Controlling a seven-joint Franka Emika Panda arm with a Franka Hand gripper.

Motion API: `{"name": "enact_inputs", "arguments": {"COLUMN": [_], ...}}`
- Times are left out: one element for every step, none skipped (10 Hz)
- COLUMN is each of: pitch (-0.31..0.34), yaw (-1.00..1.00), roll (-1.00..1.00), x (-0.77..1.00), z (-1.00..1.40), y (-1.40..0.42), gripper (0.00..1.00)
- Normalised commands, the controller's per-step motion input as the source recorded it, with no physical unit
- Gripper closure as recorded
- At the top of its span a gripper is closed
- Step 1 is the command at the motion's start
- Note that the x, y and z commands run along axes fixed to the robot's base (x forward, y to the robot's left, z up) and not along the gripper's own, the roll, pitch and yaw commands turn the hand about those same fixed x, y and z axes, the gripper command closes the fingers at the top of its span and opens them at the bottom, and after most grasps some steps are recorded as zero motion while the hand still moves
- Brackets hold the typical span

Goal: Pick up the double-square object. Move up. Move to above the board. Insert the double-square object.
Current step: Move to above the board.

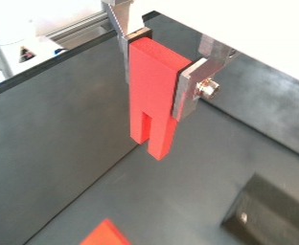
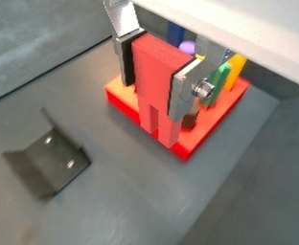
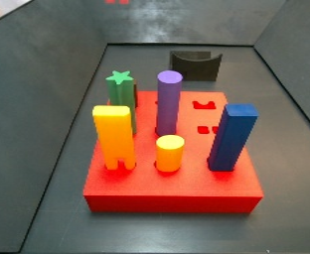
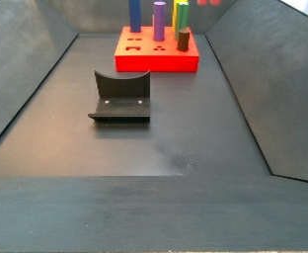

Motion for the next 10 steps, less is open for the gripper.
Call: {"name": "enact_inputs", "arguments": {"pitch": [0.119,0.122,0.123,0.124,0.120,0.125,0.126,0.122,0.108,0.081], "yaw": [0.00,0.01,0.01,0.01,0.01,0.00,0.00,0.00,0.01,0.01], "roll": [-0.01,0.00,-0.02,0.00,0.00,0.01,0.01,0.02,0.03,0.03], "x": [0.31,0.33,0.33,0.35,0.36,0.39,0.37,0.22,0.17,0.11], "z": [0.24,0.24,0.24,0.24,0.24,0.24,0.22,0.11,0.08,0.06], "y": [-1.00,-1.00,-1.00,-1.00,-1.00,-1.00,-0.90,-0.44,-0.31,-0.20], "gripper": [1.00,1.00,1.00,1.00,1.00,1.00,1.00,1.00,1.00,1.00]}}
